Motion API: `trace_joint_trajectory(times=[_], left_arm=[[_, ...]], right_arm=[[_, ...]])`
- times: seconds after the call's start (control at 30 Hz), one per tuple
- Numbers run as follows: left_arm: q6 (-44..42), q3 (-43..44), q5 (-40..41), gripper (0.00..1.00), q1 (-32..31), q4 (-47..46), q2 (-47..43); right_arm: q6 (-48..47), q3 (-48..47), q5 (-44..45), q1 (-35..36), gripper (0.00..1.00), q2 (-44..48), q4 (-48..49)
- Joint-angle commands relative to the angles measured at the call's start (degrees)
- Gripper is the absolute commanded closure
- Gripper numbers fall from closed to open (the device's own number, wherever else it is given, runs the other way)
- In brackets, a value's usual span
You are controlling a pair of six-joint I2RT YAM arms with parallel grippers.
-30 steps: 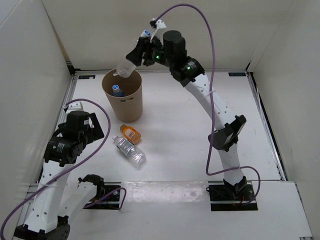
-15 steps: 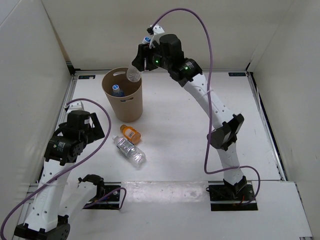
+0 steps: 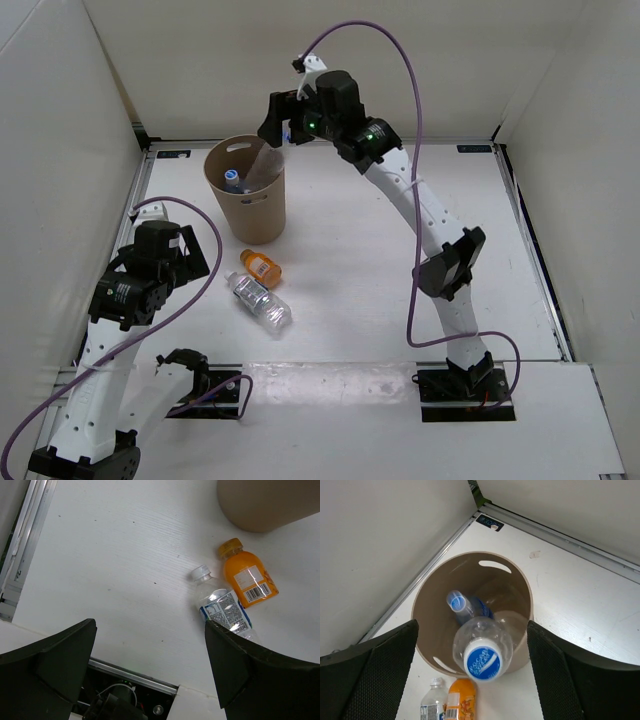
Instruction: Put the plastic bottles in the bin
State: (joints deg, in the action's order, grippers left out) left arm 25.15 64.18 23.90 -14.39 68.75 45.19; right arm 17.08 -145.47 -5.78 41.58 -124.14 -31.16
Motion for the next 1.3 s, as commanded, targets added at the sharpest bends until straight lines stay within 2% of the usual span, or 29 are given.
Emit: trace_joint_trajectory(times=[0.0,0.13,0.27,0.3,0.33,0.43,0.5,0.53,0.6,0.67,0.7,0.77,0.8,0.83,0.87,1.0,1.13,1.27], left_arm=[[-0.09,0.15,-1.22,0.00,-0.11,-0.29,0.07],[0.25,0.07,-1.84,0.00,-0.11,-0.63,0.16],[1.83,-0.46,-2.19,0.00,-0.20,-1.51,0.69],[2.36,-0.72,-2.37,0.00,-0.11,-1.86,0.95],[4.54,-0.99,-2.72,0.00,-0.11,-1.95,1.04],[7.72,-2.30,-4.55,0.00,0.07,-3.62,1.74],[9.83,-2.92,-5.53,0.00,0.24,-4.59,2.36],[10.10,-3.45,-6.31,0.00,0.33,-7.11,2.45],[12.11,-4.32,-7.11,0.00,0.59,-9.76,3.15],[15.78,-5.91,-10.34,0.00,1.82,-11.35,4.55],[16.77,-7.56,-11.76,0.00,2.35,-13.71,5.60],[21.31,-11.61,-19.48,0.00,5.94,-19.33,8.41],[22.65,-12.67,-21.59,0.00,8.13,-20.31,10.43],[25.02,-15.38,-23.53,0.00,10.07,-23.11,11.49],[25.91,-16.19,-29.03,0.00,10.87,-23.83,12.54],[30.65,-20.50,-32.42,0.00,10.70,-27.00,18.08],[30.06,-20.95,-31.91,0.00,8.42,-29.64,19.58],[27.25,-18.05,-31.55,0.00,6.66,-26.93,23.01]], right_arm=[[1.11,-3.59,-0.55,-2.03,0.10,-0.05,-1.27],[2.78,-3.60,0.85,-5.88,0.10,4.51,-4.25],[0.34,3.16,4.81,-7.13,0.10,13.91,-4.88],[-0.37,8.39,5.34,-6.96,0.10,17.75,-5.23],[-0.99,10.27,9.17,-6.87,0.10,21.27,-5.66],[-1.09,19.42,11.84,-8.09,0.10,30.31,-8.30],[-0.03,25.13,11.76,-9.15,0.10,33.07,-10.32],[-0.12,29.76,11.84,-10.98,0.10,37.08,-10.50],[-0.12,32.87,12.72,-12.40,0.10,39.49,-10.86],[0.58,37.44,10.90,-17.57,0.10,42.91,-10.50],[2.15,38.15,9.31,-23.94,0.10,43.62,-10.42],[5.31,39.91,1.26,-28.99,0.10,43.98,-10.33],[8.81,40.70,-0.62,-37.28,0.10,43.55,-9.89],[9.54,40.88,-3.85,-38.84,0.10,43.54,-10.06],[10.07,40.70,-5.10,-39.90,0.10,43.11,-10.06],[10.43,39.65,-6.08,-44.21,0.10,41.88,-10.76],[10.95,39.82,-7.05,-45.01,0.10,41.43,-10.86],[12.27,42.10,-8.10,-44.92,0.10,41.08,-9.89]])
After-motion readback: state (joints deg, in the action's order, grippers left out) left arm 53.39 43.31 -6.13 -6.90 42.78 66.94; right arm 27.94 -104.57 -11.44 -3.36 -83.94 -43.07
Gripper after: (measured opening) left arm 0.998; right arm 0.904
